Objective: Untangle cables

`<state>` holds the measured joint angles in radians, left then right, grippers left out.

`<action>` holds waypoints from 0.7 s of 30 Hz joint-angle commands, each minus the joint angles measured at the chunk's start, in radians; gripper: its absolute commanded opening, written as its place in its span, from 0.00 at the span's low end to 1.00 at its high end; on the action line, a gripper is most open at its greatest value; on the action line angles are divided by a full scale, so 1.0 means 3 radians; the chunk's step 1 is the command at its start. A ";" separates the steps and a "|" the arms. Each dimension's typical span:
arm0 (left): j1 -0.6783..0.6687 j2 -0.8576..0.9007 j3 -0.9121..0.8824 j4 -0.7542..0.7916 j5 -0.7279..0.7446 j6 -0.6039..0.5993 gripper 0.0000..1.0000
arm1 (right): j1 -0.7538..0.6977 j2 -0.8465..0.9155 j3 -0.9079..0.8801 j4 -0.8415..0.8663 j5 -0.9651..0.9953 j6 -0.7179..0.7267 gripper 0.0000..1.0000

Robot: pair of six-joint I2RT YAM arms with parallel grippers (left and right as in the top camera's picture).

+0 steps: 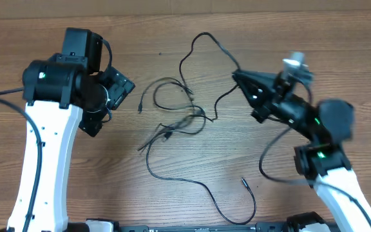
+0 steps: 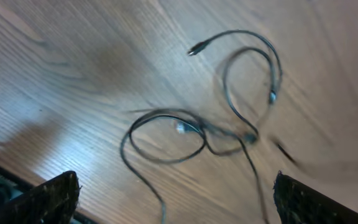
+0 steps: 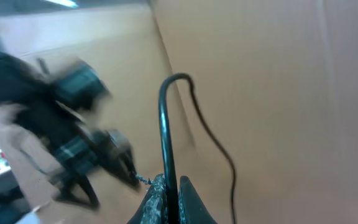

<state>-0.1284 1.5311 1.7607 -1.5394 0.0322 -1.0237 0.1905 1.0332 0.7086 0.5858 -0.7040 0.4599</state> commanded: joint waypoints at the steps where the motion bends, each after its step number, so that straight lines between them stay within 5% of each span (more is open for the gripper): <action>1: 0.0014 0.0103 0.0067 -0.0047 -0.0056 0.0198 1.00 | -0.0010 -0.0340 0.0043 0.0292 0.0276 0.0052 0.04; 12: 0.0011 0.0219 0.0067 -0.0122 -0.0018 0.0200 1.00 | -0.0010 -0.0594 0.0275 0.0402 0.0598 0.0326 0.04; 21: -0.0112 0.0220 0.0066 -0.0170 0.0496 0.0371 1.00 | -0.0009 -0.0440 0.0365 0.0430 0.0600 0.0333 0.04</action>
<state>-0.1379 1.5902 1.7607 -1.5898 0.1314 -0.9512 0.1905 0.8883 0.7834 0.7048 -0.5446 0.5468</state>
